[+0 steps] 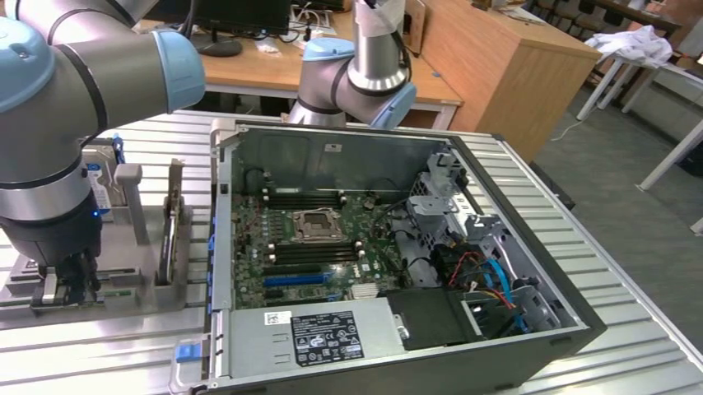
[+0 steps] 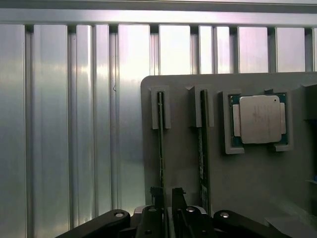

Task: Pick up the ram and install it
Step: 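Pick up the ram and move it above insertion slot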

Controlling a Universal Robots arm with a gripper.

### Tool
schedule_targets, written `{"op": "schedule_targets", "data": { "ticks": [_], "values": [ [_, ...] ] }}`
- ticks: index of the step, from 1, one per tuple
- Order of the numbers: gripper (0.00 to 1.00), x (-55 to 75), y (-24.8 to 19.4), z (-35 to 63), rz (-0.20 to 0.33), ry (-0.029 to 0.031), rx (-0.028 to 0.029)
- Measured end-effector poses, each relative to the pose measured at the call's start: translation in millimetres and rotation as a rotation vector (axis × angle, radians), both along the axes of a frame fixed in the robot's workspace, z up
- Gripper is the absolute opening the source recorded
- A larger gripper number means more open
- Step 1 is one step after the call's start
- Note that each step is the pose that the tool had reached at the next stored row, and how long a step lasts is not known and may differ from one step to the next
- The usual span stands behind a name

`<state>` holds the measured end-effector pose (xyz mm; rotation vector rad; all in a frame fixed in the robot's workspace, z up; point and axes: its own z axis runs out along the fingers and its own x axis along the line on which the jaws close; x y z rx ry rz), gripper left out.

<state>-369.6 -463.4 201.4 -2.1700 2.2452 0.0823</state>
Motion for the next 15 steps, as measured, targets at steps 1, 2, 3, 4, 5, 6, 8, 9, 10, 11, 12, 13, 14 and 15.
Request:
{"op": "schedule_targets", "data": {
  "ticks": [1,2,3,4,5,6,8,9,10,11,12,13,14,15],
  "values": [
    [0.22,0.0,0.0,0.0,0.000,0.0000,0.0000],
    [0.22,0.0,-0.1,0.0,0.000,0.0000,0.0001],
    [0.22,-0.1,-0.3,0.1,0.000,0.0001,0.0001],
    [0.22,-0.1,-0.6,0.1,0.000,0.0001,0.0001],
    [0.22,0.0,-0.7,0.0,0.000,-0.0001,0.0002],
    [0.22,0.0,-0.8,0.0,0.000,-0.0001,0.0002],
    [0.22,0.0,-0.9,0.0,0.000,0.0000,0.0002],
    [0.22,0.0,-1.0,0.0,0.000,0.0000,0.0002],
    [0.22,0.0,-0.9,0.0,0.000,0.0001,0.0002],
    [0.22,0.0,-1.0,0.0,0.000,-0.0001,0.0002],
    [0.22,0.0,-1.0,0.0,0.000,0.0000,0.0002],
    [0.22,0.0,-1.0,0.0,0.000,0.0000,0.0002],
    [0.22,0.0,-1.0,0.0,0.000,0.0000,0.0002],
    [0.22,0.0,-0.9,0.0,0.000,0.0000,0.0002]
  ]
}}
